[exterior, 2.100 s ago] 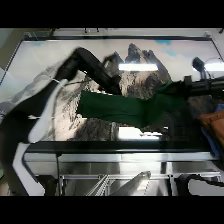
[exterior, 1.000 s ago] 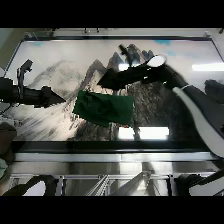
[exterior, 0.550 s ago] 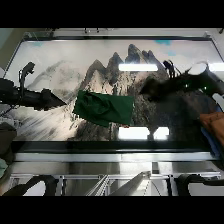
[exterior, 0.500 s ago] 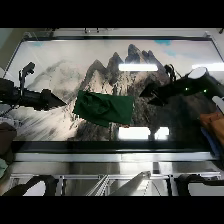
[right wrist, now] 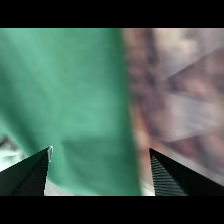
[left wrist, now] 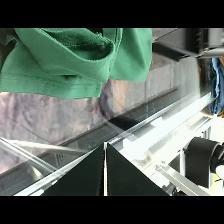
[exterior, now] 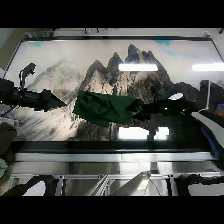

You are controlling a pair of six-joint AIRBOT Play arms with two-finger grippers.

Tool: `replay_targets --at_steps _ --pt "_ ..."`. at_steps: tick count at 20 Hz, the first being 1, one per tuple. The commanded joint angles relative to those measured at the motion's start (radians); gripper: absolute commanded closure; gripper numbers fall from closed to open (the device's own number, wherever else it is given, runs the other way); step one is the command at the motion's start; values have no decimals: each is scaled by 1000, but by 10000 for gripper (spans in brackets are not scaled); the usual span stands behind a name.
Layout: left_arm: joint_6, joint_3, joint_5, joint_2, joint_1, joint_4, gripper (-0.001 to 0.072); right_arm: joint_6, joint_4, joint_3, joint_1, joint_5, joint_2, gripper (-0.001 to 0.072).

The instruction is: Fold the shirts.

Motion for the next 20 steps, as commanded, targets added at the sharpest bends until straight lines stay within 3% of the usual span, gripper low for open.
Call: replay_targets --at_steps 1,2,3,4,5,6,10,13,17,20 --pt "0 0 0 1 1 -1 692 -201 289 -9 50 32 -77 238" --pt "0 0 0 1 1 -1 692 -246 343 -9 50 53 -84 286" --pt "0 0 1 1 1 -1 692 -275 389 -9 50 64 -85 287" --pt "0 0 1 1 1 -1 692 -306 428 -8 50 84 -85 405" --pt "0 0 0 1 1 -1 692 -338 457 -2 50 111 -85 638" --pt "0 0 0 1 1 -1 692 -356 487 7 50 143 -85 682" --pt "0 0 3 1 1 -1 692 -377 549 84 -10 198 -20 684" --pt "0 0 17 1 1 0 692 -288 465 163 -223 201 113 684" --pt "0 0 17 1 1 0 692 -58 174 192 -678 250 439 685" --pt "1 0 -21 1 1 0 692 215 -356 190 -1038 322 678 684"
